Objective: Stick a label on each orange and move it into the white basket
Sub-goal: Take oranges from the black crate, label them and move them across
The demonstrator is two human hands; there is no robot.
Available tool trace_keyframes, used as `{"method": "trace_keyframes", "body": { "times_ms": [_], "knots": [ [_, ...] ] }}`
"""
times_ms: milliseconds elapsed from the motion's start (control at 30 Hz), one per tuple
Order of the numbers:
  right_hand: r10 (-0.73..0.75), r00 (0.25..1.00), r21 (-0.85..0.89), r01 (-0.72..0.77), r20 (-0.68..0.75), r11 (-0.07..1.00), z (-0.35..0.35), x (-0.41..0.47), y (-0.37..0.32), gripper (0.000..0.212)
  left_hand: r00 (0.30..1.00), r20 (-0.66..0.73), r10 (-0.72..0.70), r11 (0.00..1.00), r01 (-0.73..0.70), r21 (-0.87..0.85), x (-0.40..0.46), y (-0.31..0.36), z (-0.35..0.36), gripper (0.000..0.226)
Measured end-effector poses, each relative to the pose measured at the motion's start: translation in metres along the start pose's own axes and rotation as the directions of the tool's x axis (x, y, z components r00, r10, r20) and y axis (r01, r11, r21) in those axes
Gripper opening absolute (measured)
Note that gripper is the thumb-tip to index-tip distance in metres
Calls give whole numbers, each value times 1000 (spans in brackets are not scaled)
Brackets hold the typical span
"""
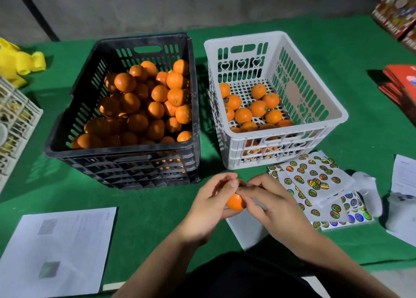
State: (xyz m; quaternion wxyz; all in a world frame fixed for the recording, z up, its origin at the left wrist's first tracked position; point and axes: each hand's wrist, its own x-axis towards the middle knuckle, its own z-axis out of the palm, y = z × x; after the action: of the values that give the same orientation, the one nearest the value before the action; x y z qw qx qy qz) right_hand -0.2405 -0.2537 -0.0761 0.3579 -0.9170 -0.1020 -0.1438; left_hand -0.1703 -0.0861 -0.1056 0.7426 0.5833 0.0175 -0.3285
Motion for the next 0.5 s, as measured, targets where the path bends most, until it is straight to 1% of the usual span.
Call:
{"method": "trace_keyframes", "body": {
  "times_ms": [67, 167, 200, 233, 300, 367, 433, 500],
  "knots": [
    [34, 999, 75, -33, -13, 997, 1, -1, 1, 18, 1000, -9, -7, 1000, 7, -19, -1, 1, -1, 50],
    [165, 985, 331, -139, -51, 933, 2, 0, 0, 11, 997, -59, -50, 994, 43, -101, -3, 3, -2, 34],
    [215, 974, 406, -170, -66, 898, 3, 1, -2, 14, 996, -74, -45, 995, 39, -89, -4, 5, -2, 32],
    [279, 957, 473, -209, -81, 856, 3, 1, -4, 21, 996, -81, -34, 998, 29, -61, -5, 6, -2, 30],
    [425, 899, 579, -293, -103, 761, 4, 2, -5, 31, 997, -79, -14, 1000, 12, -17, -6, 7, -3, 28],
    [511, 853, 619, -345, -107, 705, 5, 1, -2, 28, 995, -97, 27, 1000, -26, 14, -7, 10, -5, 29],
    [529, 841, 607, -365, -110, 706, 3, 3, 2, 27, 988, -104, 118, 991, -111, 68, -9, 11, -7, 40],
    [520, 844, 595, -351, -133, 723, -3, 13, 5, 30, 987, -109, 119, 993, -120, -6, -8, 13, -9, 56]
  ]
}}
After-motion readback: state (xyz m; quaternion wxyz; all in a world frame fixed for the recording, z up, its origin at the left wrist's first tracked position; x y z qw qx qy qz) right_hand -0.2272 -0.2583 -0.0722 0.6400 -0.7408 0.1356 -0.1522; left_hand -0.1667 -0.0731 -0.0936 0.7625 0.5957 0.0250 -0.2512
